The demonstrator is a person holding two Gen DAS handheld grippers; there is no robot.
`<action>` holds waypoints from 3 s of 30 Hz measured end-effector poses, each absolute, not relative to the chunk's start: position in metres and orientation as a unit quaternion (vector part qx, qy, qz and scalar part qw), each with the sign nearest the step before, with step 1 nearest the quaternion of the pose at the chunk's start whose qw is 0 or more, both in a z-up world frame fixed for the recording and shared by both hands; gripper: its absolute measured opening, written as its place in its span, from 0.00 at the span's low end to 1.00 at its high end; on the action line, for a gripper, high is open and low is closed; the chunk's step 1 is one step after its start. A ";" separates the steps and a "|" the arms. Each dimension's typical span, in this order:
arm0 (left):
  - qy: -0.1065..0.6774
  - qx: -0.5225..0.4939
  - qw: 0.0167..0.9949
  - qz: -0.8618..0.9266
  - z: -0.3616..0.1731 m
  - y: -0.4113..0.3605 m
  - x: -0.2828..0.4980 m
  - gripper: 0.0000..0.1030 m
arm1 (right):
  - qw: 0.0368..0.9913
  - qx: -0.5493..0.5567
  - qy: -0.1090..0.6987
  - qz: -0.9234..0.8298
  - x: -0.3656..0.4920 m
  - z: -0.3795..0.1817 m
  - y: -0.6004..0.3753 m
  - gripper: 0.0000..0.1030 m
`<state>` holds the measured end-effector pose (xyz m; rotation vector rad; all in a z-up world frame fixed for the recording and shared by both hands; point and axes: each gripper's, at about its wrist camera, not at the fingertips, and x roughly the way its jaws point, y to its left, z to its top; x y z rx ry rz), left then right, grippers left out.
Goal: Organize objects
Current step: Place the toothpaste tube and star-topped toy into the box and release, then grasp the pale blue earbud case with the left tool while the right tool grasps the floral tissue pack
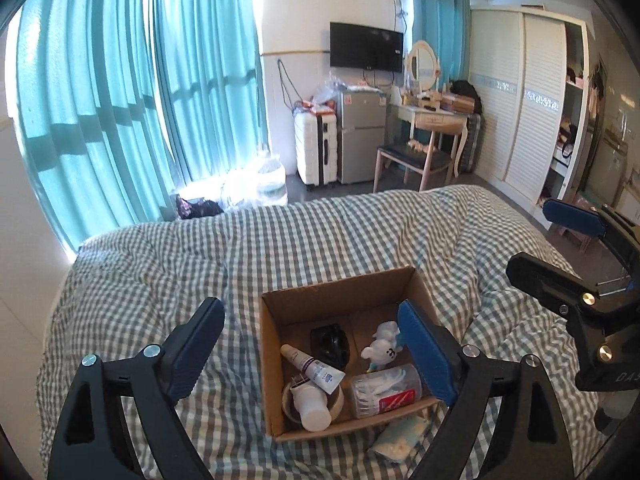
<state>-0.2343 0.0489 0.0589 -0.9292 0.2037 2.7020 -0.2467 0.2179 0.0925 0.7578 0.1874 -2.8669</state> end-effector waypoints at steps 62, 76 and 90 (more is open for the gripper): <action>0.072 -0.532 0.095 0.838 -0.200 0.052 -0.115 0.58 | 0.099 0.460 0.088 -0.878 -0.221 -0.150 0.183 0.97; 0.057 -0.522 0.098 0.845 -0.165 0.051 -0.110 0.57 | 0.118 0.507 0.078 -0.851 -0.238 -0.177 0.172 0.97; 0.015 -0.531 0.086 0.843 -0.152 0.013 -0.119 0.57 | 0.109 0.506 0.129 -0.846 -0.208 -0.173 0.156 0.76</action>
